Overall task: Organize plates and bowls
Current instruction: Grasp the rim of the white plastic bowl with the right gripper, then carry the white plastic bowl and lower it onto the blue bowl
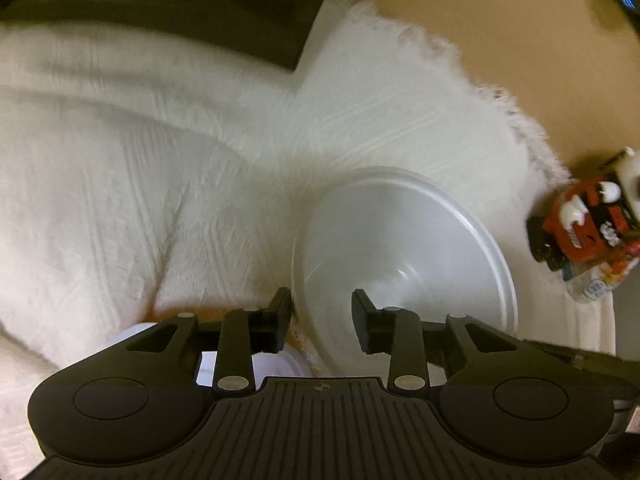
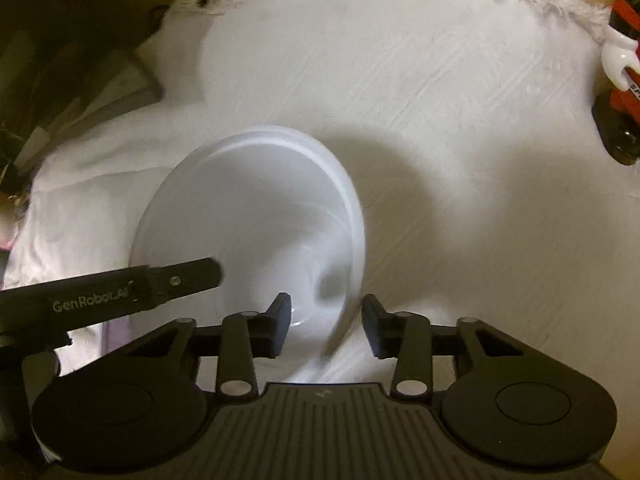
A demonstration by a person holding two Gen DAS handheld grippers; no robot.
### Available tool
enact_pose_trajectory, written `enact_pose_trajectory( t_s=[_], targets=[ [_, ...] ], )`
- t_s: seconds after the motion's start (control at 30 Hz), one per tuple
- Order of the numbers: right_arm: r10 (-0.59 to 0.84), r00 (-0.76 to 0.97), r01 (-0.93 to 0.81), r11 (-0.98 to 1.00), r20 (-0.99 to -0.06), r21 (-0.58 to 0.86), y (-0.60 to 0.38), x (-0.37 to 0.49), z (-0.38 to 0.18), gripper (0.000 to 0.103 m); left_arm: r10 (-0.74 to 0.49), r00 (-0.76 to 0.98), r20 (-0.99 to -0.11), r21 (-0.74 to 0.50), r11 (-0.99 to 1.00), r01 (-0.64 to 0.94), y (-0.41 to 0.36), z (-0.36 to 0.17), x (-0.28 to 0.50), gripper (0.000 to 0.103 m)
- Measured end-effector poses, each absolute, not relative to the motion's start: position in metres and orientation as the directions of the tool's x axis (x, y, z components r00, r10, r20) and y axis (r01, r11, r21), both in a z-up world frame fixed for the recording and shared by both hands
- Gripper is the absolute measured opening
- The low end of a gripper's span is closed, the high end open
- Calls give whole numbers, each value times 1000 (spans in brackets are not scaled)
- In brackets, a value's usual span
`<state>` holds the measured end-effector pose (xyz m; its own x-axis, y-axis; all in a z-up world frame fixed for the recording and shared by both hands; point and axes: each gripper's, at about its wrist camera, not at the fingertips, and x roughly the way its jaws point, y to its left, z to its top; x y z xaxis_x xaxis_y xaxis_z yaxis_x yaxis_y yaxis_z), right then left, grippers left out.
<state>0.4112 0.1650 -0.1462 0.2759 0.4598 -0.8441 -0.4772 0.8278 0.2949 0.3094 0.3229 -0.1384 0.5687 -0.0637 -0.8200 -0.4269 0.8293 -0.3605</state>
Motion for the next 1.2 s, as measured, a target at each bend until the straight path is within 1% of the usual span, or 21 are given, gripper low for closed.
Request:
enact_pose_trajectory(
  t_s=[0.2,0.37,0.43,0.53,0.63,0.7,0.8,0.9,1.0,1.07,1.13,1.2],
  targets=[
    [513,342,-501,808,-787,309,140,383,-101,37,-87,635,-768,-364,875,-321,295,-88,286,34],
    [494,441,-465,840,-749,281,87,347,-60,37,-213,676,-705,-412,900,-145,247,-44,275,34],
    [470,490,-429,863,-734,266,57,331,-45,37,-286,665,-690,-421,906,-47,219,-33,274,34],
    [394,566,-359,909,-724,213,7,298,-26,37,-391,624,-676,-431,897,96,173,-22,273,34],
    [307,629,-274,947,-714,165,-48,265,-15,38,-449,577,-683,-413,888,202,123,-16,272,34],
    [273,648,-227,960,-711,162,-82,249,-13,38,-475,530,-703,-414,879,238,93,-17,271,34],
    [258,643,-186,966,-721,181,-126,237,-21,38,-480,469,-741,-409,877,252,61,-21,270,34],
    [277,622,-174,961,-732,215,-159,235,-32,38,-464,424,-778,-391,886,251,37,-31,275,33],
    [300,589,-176,954,-750,243,-182,237,-54,38,-452,388,-803,-415,892,181,24,-54,286,32],
    [324,557,-178,946,-765,271,-191,245,-72,38,-433,395,-810,-427,898,108,29,-70,291,27],
    [349,535,-206,937,-769,281,-190,256,-88,38,-409,388,-826,-420,905,59,32,-75,292,28],
    [347,537,-232,937,-769,260,-187,263,-98,38,-388,399,-831,-401,915,55,33,-73,288,28]
  ],
)
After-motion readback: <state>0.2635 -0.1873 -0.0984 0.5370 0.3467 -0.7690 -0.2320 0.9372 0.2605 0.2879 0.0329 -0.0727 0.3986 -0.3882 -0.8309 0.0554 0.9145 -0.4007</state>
